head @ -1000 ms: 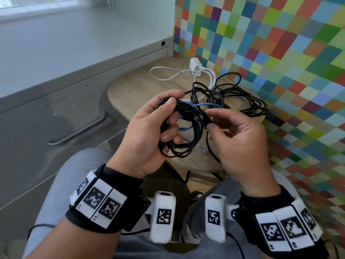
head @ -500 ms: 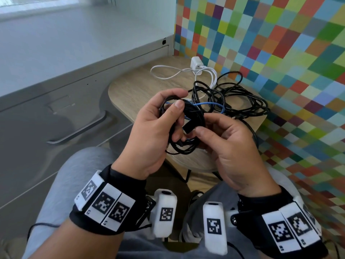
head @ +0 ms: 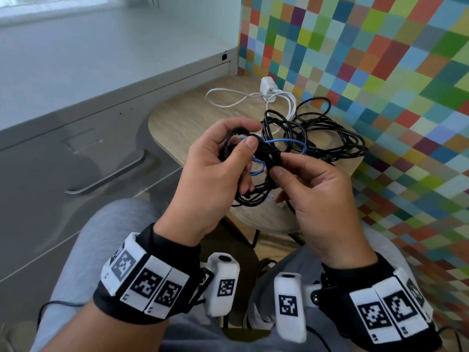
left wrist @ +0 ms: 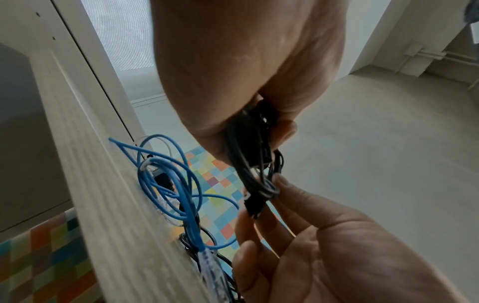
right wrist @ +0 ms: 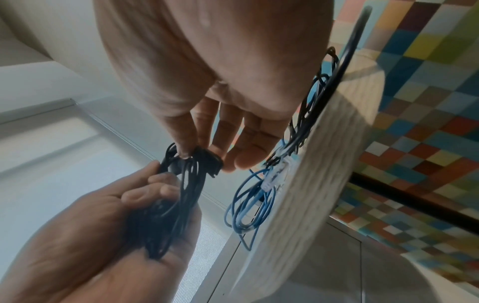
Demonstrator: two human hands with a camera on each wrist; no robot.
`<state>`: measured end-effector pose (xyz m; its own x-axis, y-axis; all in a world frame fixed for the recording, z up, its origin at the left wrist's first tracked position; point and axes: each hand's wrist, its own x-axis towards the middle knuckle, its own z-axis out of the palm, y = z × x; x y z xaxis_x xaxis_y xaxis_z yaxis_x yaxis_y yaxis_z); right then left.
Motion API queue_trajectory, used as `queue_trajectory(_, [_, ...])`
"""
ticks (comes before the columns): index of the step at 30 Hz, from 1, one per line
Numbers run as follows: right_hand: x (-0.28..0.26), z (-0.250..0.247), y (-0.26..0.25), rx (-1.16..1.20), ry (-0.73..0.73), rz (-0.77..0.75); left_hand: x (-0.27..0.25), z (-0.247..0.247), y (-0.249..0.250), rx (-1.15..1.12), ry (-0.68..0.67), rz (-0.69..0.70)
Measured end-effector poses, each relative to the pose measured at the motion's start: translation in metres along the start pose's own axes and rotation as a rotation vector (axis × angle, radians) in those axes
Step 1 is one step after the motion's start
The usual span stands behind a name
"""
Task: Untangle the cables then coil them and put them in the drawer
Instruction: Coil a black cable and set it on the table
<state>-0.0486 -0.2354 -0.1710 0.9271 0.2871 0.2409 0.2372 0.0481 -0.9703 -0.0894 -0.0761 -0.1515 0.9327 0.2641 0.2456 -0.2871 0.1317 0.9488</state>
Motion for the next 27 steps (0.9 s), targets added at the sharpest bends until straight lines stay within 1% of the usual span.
queue_trajectory(3, [0.0, 0.002, 0.002, 0.041, 0.021, 0.011, 0.001, 0.0, 0.0, 0.041, -0.008, -0.007])
queue_trajectory(6, [0.0, 0.004, 0.005, 0.149, 0.039, 0.048, 0.002, -0.001, 0.001, 0.119, -0.018, -0.006])
queue_trajectory(10, [0.002, 0.008, 0.007, 0.287, 0.057, 0.114, 0.002, -0.001, 0.0, 0.145, -0.019, 0.006])
queue_trajectory(14, [0.002, 0.008, 0.006, 0.285, 0.038, 0.136, 0.0, -0.001, -0.003, 0.153, -0.02, 0.018])
queue_trajectory(17, [0.002, 0.01, 0.004, 0.286, 0.05, 0.141, 0.0, 0.0, -0.002, 0.182, -0.008, 0.021])
queue_trajectory(24, [0.003, 0.012, 0.004, 0.409, 0.068, 0.175, 0.001, 0.003, 0.001, 0.241, 0.04, 0.053])
queue_trajectory(27, [0.004, 0.009, 0.005, 0.372, 0.067, 0.156, 0.001, 0.002, -0.001, 0.268, 0.034, 0.064])
